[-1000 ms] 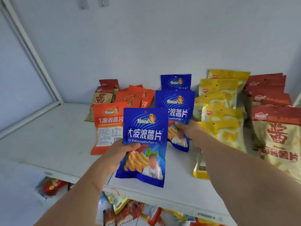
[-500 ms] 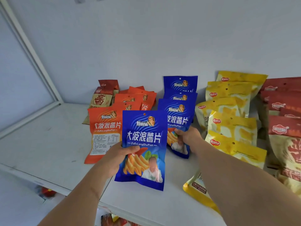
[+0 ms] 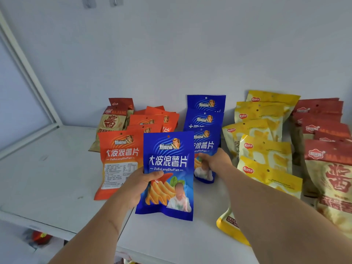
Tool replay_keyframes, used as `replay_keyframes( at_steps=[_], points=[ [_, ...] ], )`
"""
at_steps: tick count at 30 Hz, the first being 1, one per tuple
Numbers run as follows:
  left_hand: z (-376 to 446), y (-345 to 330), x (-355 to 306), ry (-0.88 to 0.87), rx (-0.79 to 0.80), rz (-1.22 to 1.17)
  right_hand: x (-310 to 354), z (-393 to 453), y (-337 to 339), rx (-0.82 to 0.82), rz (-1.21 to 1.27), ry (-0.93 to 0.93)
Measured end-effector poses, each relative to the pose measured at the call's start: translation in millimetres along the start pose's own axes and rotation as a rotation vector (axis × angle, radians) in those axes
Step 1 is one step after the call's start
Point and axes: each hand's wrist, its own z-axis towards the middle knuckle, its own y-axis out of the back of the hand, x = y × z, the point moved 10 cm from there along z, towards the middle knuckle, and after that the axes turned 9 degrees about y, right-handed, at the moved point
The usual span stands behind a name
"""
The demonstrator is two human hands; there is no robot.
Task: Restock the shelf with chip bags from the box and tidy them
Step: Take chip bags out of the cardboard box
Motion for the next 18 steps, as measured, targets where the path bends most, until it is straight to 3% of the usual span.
replay_keyframes(
  at_steps=[8, 12, 18],
  points=[
    [-0.3, 10.5, -11.0, -0.052, -0.020, 0.017, 24.6, -0.9, 3.7, -0.087, 0.068, -0.026],
    [5.2, 17.1, -9.5, -0.054, -0.038, 0.013, 16.8, 0.8, 4.7, -0.145, -0.041, -0.060],
    [26.0, 6.9, -4.6, -0.019, -0.013, 0.021, -2.6, 2.0, 8.3, -0.212, 0.064, -0.111]
  ],
)
